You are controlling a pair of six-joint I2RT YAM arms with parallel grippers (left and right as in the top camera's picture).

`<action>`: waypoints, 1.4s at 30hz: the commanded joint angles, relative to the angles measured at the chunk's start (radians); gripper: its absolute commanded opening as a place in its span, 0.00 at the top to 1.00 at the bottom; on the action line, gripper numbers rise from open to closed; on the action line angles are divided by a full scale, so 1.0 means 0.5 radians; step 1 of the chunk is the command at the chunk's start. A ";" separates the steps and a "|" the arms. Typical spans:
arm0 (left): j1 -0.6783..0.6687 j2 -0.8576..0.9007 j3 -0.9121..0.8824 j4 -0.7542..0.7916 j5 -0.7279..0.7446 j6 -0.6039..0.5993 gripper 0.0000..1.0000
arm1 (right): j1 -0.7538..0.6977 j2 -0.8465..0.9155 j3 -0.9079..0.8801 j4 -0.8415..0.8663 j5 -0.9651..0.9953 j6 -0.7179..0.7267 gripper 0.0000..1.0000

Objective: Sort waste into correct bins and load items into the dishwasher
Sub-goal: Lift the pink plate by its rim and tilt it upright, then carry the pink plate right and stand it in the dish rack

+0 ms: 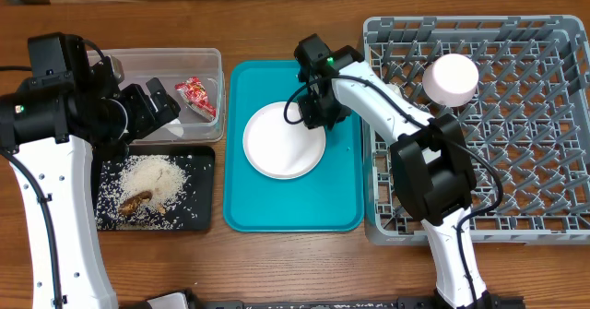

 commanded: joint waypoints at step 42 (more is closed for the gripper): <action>-0.005 -0.012 0.019 0.002 0.015 -0.006 0.00 | -0.481 -1.303 0.513 -1.174 1.645 0.301 0.96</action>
